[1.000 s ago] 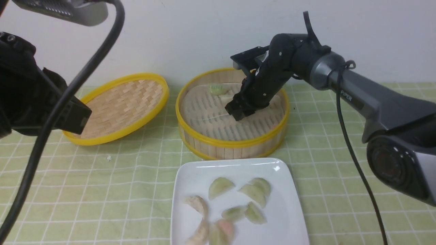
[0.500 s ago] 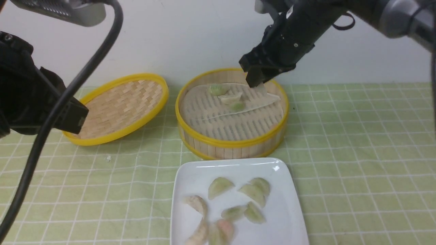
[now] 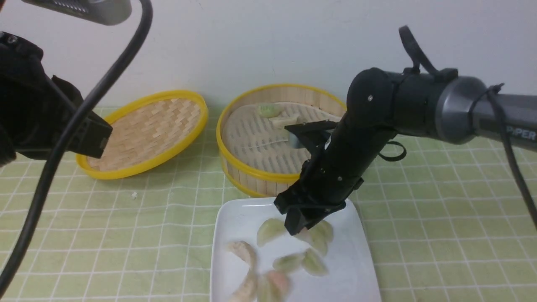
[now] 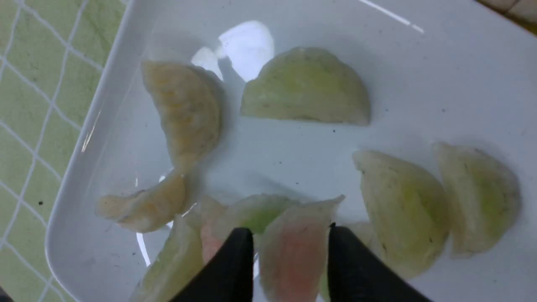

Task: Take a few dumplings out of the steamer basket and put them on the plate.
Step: Use the right arm to put the dumpling into the plate

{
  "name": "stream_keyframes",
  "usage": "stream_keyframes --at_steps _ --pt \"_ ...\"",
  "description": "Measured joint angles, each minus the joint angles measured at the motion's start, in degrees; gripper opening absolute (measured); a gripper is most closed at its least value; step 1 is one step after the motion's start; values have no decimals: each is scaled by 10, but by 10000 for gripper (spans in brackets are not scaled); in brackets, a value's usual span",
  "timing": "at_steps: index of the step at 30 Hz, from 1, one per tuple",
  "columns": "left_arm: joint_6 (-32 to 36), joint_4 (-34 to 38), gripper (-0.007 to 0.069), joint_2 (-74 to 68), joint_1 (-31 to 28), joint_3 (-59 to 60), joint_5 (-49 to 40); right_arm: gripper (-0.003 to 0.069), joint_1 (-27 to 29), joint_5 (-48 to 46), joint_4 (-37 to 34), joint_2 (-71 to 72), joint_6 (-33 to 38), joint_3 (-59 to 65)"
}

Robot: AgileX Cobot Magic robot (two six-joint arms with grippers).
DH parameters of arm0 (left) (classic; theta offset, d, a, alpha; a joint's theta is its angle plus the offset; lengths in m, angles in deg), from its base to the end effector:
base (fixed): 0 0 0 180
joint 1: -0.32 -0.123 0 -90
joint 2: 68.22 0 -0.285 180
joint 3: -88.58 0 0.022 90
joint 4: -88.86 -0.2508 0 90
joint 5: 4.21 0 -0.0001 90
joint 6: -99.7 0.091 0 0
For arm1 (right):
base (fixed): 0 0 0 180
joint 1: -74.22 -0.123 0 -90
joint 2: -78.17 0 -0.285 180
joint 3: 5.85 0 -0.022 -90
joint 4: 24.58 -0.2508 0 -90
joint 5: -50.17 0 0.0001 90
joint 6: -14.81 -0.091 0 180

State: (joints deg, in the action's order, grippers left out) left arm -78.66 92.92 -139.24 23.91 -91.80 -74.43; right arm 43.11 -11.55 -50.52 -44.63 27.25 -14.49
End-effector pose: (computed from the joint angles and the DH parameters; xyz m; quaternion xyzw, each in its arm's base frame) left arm 0.1753 -0.0832 0.4260 0.2055 0.9189 -0.0985 0.3219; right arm 0.3260 0.2377 0.1966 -0.2692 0.9412 0.2044 0.0019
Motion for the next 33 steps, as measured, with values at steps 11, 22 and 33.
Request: stream_keyframes --at_steps 11,22,33 --pt "0 1 -6 0 0 0 -4 319 0 -76 36 45 -18 -64" --pt "4 30 -6 0 0 0 3 -12 0 -93 127 389 -87 -49" --pt "60 98 -6 0 0 0 73 -15 0 156 213 856 -154 313"
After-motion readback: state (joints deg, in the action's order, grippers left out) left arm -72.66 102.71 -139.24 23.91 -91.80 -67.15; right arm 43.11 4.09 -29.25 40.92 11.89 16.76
